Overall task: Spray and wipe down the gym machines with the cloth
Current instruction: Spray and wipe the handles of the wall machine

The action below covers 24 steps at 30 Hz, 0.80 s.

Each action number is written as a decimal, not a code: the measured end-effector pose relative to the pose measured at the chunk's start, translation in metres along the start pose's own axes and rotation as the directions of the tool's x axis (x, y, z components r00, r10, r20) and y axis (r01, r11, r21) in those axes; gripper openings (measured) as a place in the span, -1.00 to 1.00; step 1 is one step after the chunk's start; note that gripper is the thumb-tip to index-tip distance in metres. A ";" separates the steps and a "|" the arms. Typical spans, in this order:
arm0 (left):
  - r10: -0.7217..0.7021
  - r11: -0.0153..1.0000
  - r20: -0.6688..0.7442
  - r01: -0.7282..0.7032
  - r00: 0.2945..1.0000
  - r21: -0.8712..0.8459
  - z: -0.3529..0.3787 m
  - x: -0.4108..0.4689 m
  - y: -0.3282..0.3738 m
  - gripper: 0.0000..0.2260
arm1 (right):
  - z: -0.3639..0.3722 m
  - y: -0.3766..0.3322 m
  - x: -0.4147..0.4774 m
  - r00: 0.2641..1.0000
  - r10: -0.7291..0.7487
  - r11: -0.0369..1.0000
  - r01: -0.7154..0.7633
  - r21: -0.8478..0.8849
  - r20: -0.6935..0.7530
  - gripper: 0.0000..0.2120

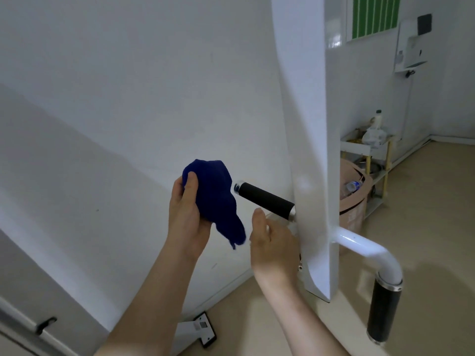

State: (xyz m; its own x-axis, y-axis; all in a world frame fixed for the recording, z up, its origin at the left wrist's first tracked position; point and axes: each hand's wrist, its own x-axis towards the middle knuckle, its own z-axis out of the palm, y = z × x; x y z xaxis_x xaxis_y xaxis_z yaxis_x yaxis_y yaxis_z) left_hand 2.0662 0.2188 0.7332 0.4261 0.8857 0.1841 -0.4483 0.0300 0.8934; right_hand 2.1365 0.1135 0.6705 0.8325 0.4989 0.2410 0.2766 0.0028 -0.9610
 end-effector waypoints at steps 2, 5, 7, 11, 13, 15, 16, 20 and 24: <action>0.034 0.999 0.028 -0.034 0.999 0.017 0.003 0.001 0.008 -0.78 | 0.001 0.001 0.003 1.000 -0.007 1.000 0.007 -0.019 -0.002 -0.50; 0.068 0.996 0.070 -0.072 0.995 0.058 0.013 0.004 0.017 -0.79 | 0.004 -0.003 0.008 0.996 -0.032 0.999 0.030 0.022 0.082 -0.45; 0.084 0.994 0.071 -0.089 0.994 0.069 0.018 0.005 0.021 -0.76 | 0.009 -0.005 0.011 0.986 -0.053 0.996 0.042 0.078 0.155 -0.38; 0.083 0.994 0.058 -0.087 0.995 0.069 0.021 0.002 0.024 -0.76 | 0.005 -0.010 0.017 0.979 -0.101 0.993 0.090 0.070 0.175 -0.39; 0.078 0.993 0.047 -0.082 0.996 0.084 0.023 0.002 0.024 -0.75 | -0.001 -0.010 0.018 0.985 -0.079 0.996 0.070 0.058 0.151 -0.42; 0.075 0.993 0.057 -0.080 0.996 0.089 0.028 0.004 0.026 -0.75 | -0.004 -0.010 0.017 0.991 -0.029 0.993 0.013 0.117 0.130 -0.39; 0.078 0.992 0.080 -0.085 0.994 0.097 0.031 0.005 0.029 -0.75 | -0.005 -0.009 0.016 0.992 -0.003 0.990 -0.015 0.143 0.128 -0.35; 0.027 0.899 0.354 -0.178 0.935 0.401 0.054 0.005 0.025 -0.81 | -0.015 -0.005 0.014 0.990 0.062 0.985 -0.081 0.151 0.130 -0.33; -0.294 0.283 0.579 -0.510 0.760 0.812 0.080 0.003 -0.016 -0.74 | -0.021 0.008 0.007 0.985 0.103 0.980 -0.125 0.158 0.135 -0.54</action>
State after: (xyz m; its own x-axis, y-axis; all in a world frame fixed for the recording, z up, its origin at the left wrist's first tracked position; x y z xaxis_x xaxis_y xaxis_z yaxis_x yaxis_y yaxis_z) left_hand 2.1378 0.1841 0.7524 0.9109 0.3962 0.1152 0.2943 -0.8195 0.4917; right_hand 2.1548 0.0992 0.6677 0.7841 0.6090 0.1198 0.0913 0.0777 -0.9928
